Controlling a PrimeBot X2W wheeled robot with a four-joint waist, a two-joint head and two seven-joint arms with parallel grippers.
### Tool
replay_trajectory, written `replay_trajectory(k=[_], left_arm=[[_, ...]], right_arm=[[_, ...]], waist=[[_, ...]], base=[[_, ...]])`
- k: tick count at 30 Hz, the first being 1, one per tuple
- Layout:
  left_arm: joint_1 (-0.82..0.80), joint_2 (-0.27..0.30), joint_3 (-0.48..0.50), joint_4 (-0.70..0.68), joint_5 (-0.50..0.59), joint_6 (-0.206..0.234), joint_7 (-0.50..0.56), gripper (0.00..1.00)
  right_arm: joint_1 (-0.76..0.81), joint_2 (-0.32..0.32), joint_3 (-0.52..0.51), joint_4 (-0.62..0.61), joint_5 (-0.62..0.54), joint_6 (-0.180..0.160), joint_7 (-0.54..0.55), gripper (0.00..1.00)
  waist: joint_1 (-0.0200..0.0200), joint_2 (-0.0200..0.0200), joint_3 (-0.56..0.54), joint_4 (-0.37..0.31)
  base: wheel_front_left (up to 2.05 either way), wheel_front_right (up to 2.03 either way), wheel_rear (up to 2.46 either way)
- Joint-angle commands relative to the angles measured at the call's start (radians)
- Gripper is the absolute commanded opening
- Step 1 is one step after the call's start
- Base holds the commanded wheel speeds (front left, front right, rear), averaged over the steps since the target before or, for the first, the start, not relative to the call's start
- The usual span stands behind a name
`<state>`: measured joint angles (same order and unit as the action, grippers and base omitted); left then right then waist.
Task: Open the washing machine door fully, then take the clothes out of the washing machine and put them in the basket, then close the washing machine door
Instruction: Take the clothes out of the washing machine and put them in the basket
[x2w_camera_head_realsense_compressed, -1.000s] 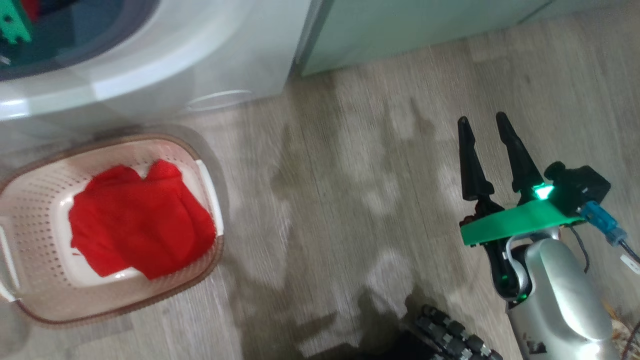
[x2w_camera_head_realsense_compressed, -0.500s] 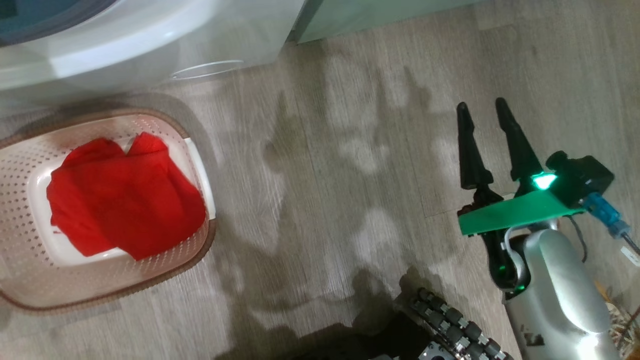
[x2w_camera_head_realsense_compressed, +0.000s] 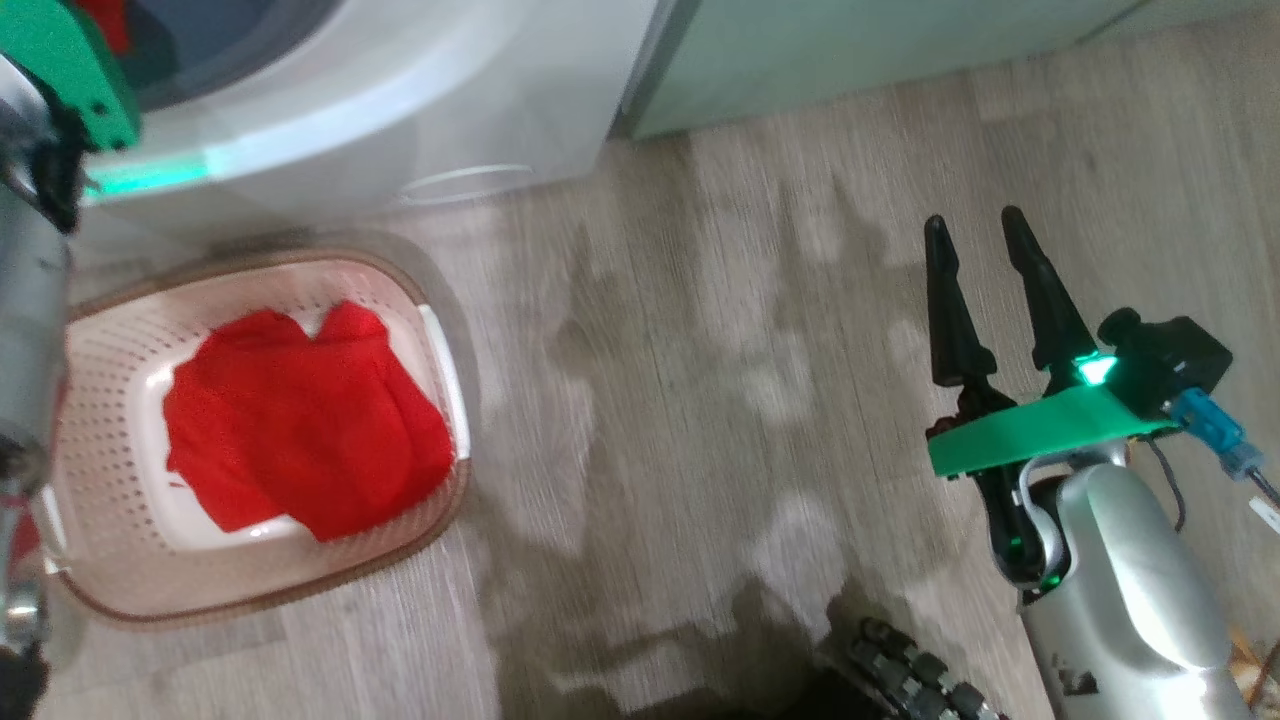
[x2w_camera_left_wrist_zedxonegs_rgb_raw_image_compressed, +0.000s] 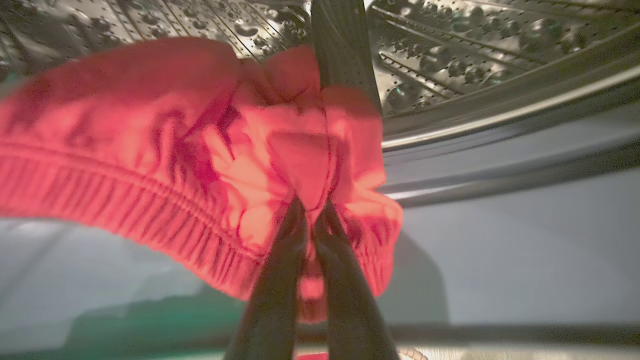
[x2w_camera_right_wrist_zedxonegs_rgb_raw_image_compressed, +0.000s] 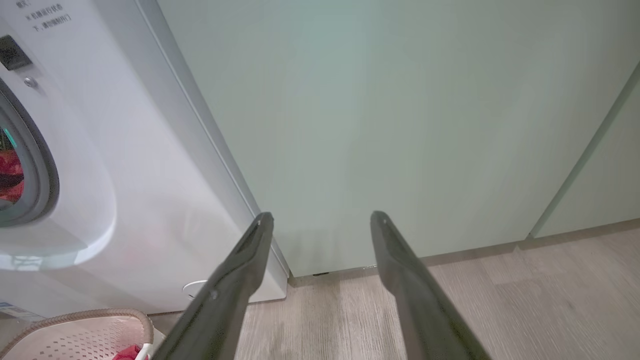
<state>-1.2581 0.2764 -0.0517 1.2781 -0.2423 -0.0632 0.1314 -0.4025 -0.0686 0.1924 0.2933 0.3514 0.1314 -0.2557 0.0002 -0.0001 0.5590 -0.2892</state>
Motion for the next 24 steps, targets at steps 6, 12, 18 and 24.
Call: replay_trajectory(k=[6, 12, 18, 24], left_arm=[[0.077, -0.007, -0.023, -0.011, 0.002, -0.018, -0.072, 0.00], [0.204, -0.055, -0.059, -0.003, 0.011, -0.036, -0.148, 0.00], [0.357, -0.112, -0.084, 0.002, -0.003, -0.056, -0.192, 0.00], [0.492, -0.169, -0.107, 0.006, -0.022, -0.064, -0.206, 0.00]], right_arm=[[0.071, -0.028, 0.024, -0.006, -0.006, -0.001, -0.006, 1.00], [0.125, -0.044, 0.023, 0.010, -0.002, -0.001, -0.006, 1.00], [0.169, -0.055, 0.022, 0.017, 0.001, -0.001, -0.006, 1.00], [0.193, -0.059, 0.017, 0.013, 0.002, -0.001, -0.006, 1.00]], waist=[[-0.0002, 0.0001, -0.127, 0.053], [-0.0002, 0.0001, -0.240, 0.088], [-0.0002, 0.0001, -0.323, 0.118], [-0.0002, 0.0001, -0.351, 0.143]], base=[[0.00, 0.00, 0.00], [0.00, 0.00, 0.00], [0.00, 0.00, 0.00], [0.00, 0.00, 0.00]])
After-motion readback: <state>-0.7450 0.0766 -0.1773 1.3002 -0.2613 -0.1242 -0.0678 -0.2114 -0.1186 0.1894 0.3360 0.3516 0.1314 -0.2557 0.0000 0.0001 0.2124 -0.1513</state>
